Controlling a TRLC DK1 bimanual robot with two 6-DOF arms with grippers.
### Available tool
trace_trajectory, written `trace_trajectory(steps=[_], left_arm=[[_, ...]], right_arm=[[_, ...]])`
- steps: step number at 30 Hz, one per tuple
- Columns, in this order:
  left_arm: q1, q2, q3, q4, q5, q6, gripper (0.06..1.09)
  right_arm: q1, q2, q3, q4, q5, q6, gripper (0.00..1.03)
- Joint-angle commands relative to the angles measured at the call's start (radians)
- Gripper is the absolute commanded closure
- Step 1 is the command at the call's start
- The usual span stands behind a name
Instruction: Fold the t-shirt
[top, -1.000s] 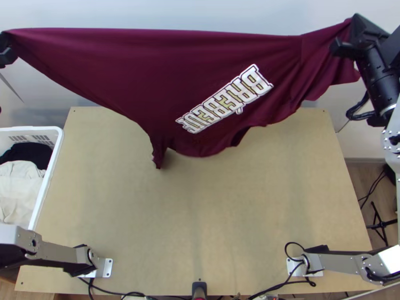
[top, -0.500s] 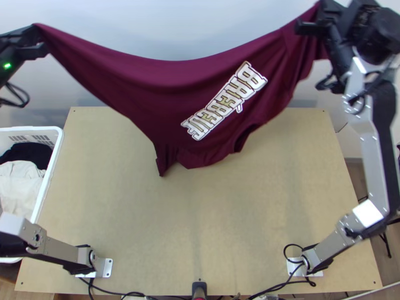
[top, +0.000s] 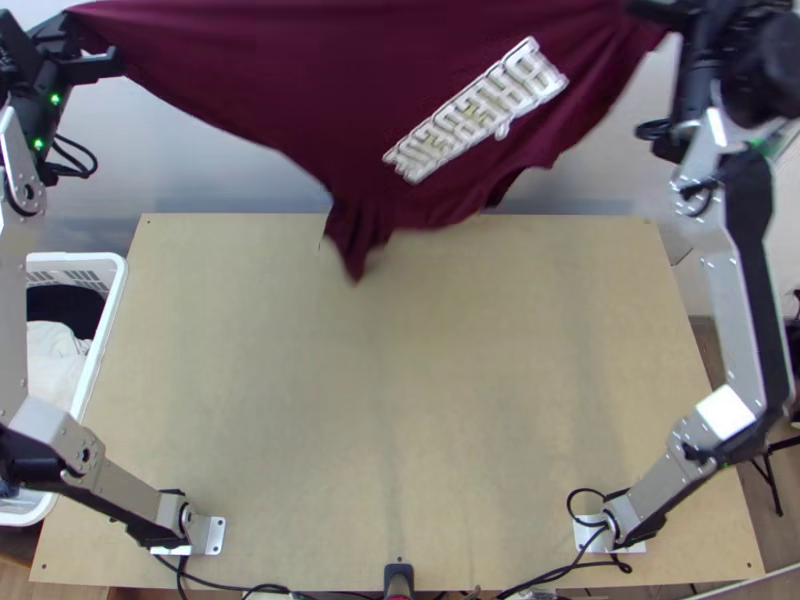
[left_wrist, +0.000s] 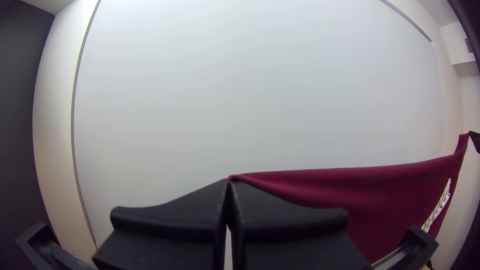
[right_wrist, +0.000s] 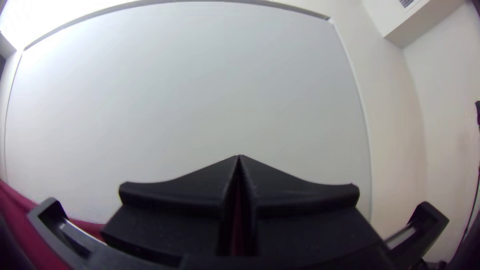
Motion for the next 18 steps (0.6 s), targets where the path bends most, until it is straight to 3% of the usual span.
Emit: trace_trajectory(steps=[1, 6, 10, 18], left_arm=[[0.001, -0.188, -0.174, 0.026, -0.042, -0.026, 1.05], [-0.061, -0.537, -0.72, 0.157, 0.093, 0.107, 1.05], [-0.168, -0.782, -1.116, 0.209, 0.093, 0.211, 1.05], [-0.226, -0.985, -1.453, 0.138, 0.093, 0.288, 1.05]], right_arm=[[0.004, -0.2, -0.168, 0.035, 0.06, -0.033, 1.0], [0.11, -0.435, -0.504, -0.115, -0.006, -0.038, 1.0], [0.176, -0.6, -0.811, -0.201, -0.04, -0.035, 1.0], [0.228, -0.878, -1.225, -0.405, -0.13, 0.051, 1.0]])
